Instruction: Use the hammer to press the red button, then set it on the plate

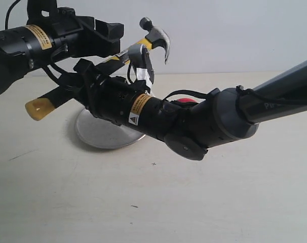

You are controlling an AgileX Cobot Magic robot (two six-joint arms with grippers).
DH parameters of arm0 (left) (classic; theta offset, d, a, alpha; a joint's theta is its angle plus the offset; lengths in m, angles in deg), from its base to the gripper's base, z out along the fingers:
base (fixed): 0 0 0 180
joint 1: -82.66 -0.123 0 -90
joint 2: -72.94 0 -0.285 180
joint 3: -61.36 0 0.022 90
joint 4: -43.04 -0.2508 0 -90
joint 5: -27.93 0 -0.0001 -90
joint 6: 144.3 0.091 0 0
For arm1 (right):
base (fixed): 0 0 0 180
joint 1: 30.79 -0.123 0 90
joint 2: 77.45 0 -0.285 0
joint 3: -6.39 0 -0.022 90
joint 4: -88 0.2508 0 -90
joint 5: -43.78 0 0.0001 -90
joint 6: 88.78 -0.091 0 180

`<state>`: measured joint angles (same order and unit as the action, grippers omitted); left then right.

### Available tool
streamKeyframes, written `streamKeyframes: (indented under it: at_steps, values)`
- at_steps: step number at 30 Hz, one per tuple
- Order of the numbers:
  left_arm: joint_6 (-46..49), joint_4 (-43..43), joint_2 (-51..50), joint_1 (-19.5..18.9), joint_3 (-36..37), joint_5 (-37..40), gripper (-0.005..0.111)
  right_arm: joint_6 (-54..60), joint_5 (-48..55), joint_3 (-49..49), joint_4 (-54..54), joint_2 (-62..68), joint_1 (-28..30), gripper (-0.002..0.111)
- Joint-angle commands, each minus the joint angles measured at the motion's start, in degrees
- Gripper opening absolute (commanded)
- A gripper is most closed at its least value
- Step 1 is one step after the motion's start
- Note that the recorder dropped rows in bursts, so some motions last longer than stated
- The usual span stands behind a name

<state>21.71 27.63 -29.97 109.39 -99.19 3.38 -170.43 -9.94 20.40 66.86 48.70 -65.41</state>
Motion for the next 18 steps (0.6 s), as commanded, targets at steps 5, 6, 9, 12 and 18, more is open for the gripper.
streamKeyframes:
  at_steps: [5, 6, 9, 12, 18]
  values:
    - [-0.02, 5.77, 0.48, -5.74, -0.25, -1.33, 0.067, 2.06, 1.15, -0.62, -6.51, -0.97, 0.03, 0.0]
    - [-0.02, 6.0, 0.48, -6.8, -0.25, -1.33, 0.067, 2.06, 2.77, -0.62, -8.11, -0.97, 0.03, 0.0]
    - [-0.15, 6.0, 0.48, -9.82, -0.25, 0.34, 0.066, 2.06, 6.3, -0.62, -10.72, -0.97, 0.15, 0.0]
    - [-0.15, 6.0, 0.48, -11.21, -0.25, 3.09, 0.066, 2.06, 8.14, -0.62, -12.27, -1.41, 0.15, 0.0]
    - [-0.15, 6.0, 0.48, -12.52, -0.25, 5.39, 0.066, 5.78, 21.29, -0.62, -16.27, -7.46, 0.15, 0.0]
